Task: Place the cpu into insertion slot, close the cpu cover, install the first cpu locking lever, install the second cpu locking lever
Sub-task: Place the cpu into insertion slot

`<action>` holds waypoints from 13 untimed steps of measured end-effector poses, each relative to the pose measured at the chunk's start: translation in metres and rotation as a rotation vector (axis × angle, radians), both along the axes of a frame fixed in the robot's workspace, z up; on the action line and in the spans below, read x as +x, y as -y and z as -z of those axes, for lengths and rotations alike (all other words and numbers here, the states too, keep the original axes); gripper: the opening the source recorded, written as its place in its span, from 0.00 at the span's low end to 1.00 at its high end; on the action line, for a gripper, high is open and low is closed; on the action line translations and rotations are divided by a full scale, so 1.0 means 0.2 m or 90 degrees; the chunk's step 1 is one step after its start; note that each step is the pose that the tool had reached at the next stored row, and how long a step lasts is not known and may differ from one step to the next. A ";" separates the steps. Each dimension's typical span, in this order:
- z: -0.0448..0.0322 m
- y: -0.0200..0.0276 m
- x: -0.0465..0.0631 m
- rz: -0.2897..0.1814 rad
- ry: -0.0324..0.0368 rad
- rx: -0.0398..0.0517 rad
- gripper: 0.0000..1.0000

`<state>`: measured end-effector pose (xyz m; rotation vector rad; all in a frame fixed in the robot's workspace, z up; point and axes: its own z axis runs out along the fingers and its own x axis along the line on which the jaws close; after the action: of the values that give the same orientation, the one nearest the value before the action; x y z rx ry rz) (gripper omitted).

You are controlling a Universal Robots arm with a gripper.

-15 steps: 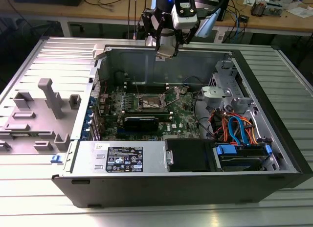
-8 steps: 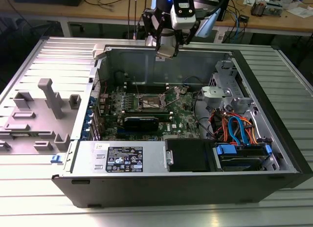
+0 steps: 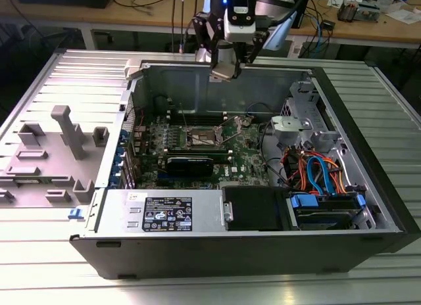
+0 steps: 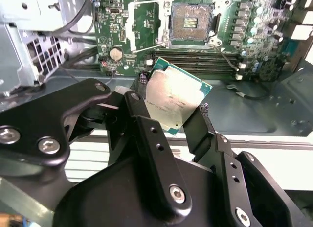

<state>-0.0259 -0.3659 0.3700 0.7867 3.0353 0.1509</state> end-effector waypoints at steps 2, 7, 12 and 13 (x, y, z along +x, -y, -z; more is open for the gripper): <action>0.003 0.000 0.00 0.014 0.0000 -0.0003 0.55; 0.004 0.000 0.00 0.015 0.0000 -0.0003 0.55; 0.005 0.001 0.00 0.016 0.0000 -0.0003 0.55; 0.007 0.003 0.00 0.016 0.0001 -0.0002 0.55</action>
<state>-0.0260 -0.3665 0.3686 0.8234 3.0241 0.1503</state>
